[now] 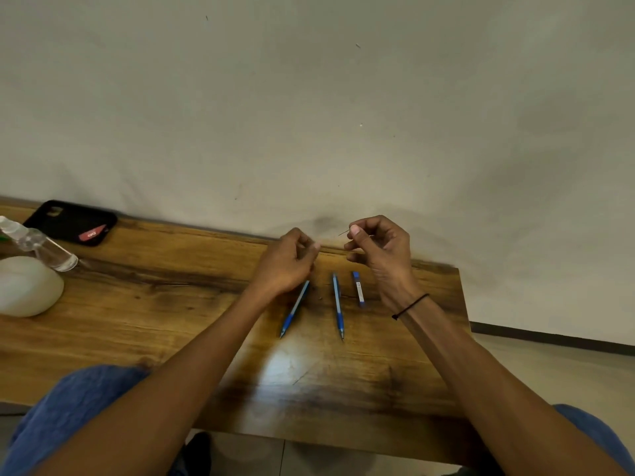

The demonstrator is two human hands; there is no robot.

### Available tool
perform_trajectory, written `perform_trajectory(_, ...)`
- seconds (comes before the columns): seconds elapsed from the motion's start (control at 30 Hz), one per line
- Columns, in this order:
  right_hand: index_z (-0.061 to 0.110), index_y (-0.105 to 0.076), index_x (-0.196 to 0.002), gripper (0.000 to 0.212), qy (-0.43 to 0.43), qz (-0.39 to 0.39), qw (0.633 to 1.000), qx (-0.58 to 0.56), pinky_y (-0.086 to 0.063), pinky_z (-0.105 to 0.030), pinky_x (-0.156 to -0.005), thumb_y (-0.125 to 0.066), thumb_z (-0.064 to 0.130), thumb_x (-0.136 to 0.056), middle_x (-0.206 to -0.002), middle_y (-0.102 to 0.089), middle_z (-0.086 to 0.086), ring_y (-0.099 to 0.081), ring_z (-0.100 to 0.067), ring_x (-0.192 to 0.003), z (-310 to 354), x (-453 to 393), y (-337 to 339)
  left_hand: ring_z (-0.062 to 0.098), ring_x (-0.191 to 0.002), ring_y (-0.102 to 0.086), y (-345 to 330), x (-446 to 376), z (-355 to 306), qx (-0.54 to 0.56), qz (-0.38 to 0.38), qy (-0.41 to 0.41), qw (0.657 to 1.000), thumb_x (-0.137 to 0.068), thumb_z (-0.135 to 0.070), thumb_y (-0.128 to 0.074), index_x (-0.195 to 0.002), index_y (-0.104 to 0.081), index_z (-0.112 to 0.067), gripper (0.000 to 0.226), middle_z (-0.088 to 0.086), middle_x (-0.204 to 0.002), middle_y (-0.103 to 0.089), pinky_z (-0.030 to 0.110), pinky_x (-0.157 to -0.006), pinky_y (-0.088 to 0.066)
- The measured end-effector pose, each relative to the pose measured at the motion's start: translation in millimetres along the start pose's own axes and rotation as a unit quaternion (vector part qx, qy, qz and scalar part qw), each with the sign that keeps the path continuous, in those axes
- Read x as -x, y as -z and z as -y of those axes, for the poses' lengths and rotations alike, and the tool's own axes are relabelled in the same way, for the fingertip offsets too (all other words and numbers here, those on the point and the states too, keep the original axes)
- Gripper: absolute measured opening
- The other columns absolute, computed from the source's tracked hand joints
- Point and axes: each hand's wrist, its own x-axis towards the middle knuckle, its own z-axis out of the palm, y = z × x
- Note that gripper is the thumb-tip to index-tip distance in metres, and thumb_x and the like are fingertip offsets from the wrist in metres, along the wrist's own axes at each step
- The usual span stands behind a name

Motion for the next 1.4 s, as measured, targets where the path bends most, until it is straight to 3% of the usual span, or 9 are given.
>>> perform_trajectory(0.13,-0.007,-0.068,-0.106,0.013,-0.016,-0.001,1.0,0.0,-0.062,-0.029,-0.063,-0.068,0.004,-0.098,-0.088,-0.069,-0.009,-0.07,-0.018,-0.074,-1.7,0.8,0.9,0.016,-0.084,-0.068,0.2,-6.3,30.2,-0.274,0.002,-0.024,0.961,-0.098,-0.046,-0.069,-0.098,-0.066,-0.022,0.024,-0.004,-0.09,-0.07,0.033,-0.071,-0.054)
perform_trajectory(0.33,-0.005,-0.068,-0.104,0.011,-0.019,0.001,1.0,0.001,-0.062,-0.029,-0.063,-0.069,0.005,-0.098,-0.088,-0.069,-0.009,-0.071,-0.02,-0.075,0.8,0.3,1.6,0.017,-0.089,-0.061,-15.7,-3.1,39.5,-0.368,0.088,0.028,0.925,-0.087,-0.056,-0.079,-0.098,-0.057,-0.026,0.04,-0.002,-0.096,-0.063,0.032,-0.073,-0.049)
perform_trajectory(0.43,-0.006,-0.067,-0.105,0.011,-0.02,0.006,1.0,0.002,-0.063,-0.032,-0.066,-0.068,0.004,-0.099,-0.091,-0.069,-0.013,-0.071,-0.023,-0.079,2.3,1.6,1.4,0.017,-0.087,-0.059,-17.7,1.2,37.9,-0.372,0.089,0.023,0.924,-0.088,-0.047,-0.081,-0.104,-0.059,-0.02,0.039,-0.001,-0.093,-0.06,0.03,-0.069,-0.048)
perform_trajectory(0.53,-0.008,-0.066,-0.106,0.013,-0.023,0.008,1.0,0.005,-0.065,-0.039,-0.074,-0.066,0.003,-0.1,-0.096,-0.069,-0.021,-0.074,-0.026,-0.083,3.7,3.5,0.6,0.01,-0.07,-0.052,-10.9,3.5,30.7,-0.343,0.082,0.022,0.935,-0.086,-0.041,-0.084,-0.084,-0.052,-0.021,0.038,-0.005,-0.077,-0.052,0.026,-0.053,-0.034)
perform_trajectory(0.7,-0.007,-0.062,-0.107,0.013,-0.02,0.011,1.0,0.015,-0.066,-0.05,-0.079,-0.062,0.005,-0.103,-0.112,-0.066,-0.03,-0.079,-0.03,-0.092,10.8,5.2,-2.8,0.006,-0.061,-0.061,6.2,7.7,-3.0,-0.277,0.026,-0.035,0.96,-0.084,-0.04,-0.083,-0.076,-0.068,-0.021,0.026,-0.005,-0.068,-0.067,0.025,-0.05,-0.042)
perform_trajectory(0.8,-0.004,-0.06,-0.106,0.012,-0.003,0.025,0.999,0.03,-0.067,-0.049,-0.075,-0.061,0.007,-0.103,-0.11,-0.065,-0.028,-0.08,-0.028,-0.09,15.3,6.5,-6.5,0.005,-0.065,-0.061,6.5,14.6,-17.1,-0.252,-0.001,-0.085,0.964,-0.083,-0.033,-0.083,-0.079,-0.068,-0.021,0.019,-0.007,-0.071,-0.066,0.025,-0.056,-0.05)
perform_trajectory(1.0,0.006,-0.06,-0.103,0.005,0.071,0.048,0.992,0.088,-0.066,-0.037,-0.067,-0.061,0.01,-0.104,-0.102,-0.067,-0.013,-0.08,-0.022,-0.083,24.6,7.6,-10.5,0.007,-0.064,-0.054,5.8,20.9,-26.9,-0.218,-0.035,-0.145,0.964,-0.082,-0.029,-0.081,-0.083,-0.056,-0.025,0.026,-0.012,-0.071,-0.054,0.017,-0.053,-0.034)
perform_trajectory(1.17,0.008,-0.063,-0.1,0.003,0.131,0.065,0.978,0.147,-0.066,-0.033,-0.071,-0.064,0.008,-0.102,-0.097,-0.067,-0.007,-0.08,-0.015,-0.083,35.1,10.0,-11.7,0.015,-0.072,-0.063,5.7,23.5,-27.6,-0.193,-0.07,-0.175,0.963,-0.088,-0.026,-0.078,-0.103,-0.071,-0.012,0.022,0.004,-0.088,-0.072,0.024,-0.066,-0.048)
perform_trajectory(1.4,0.005,-0.068,-0.097,0.003,0.153,0.06,0.966,0.199,-0.066,-0.032,-0.074,-0.069,0.007,-0.099,-0.093,-0.07,-0.001,-0.078,-0.01,-0.081,43.0,13.6,-10.8,0.014,-0.064,-0.057,4.5,23.7,-27.8,-0.188,-0.078,-0.2,0.958,-0.094,-0.025,-0.071,-0.106,-0.071,-0.007,0.021,0.002,-0.078,-0.064,0.015,-0.056,-0.034)
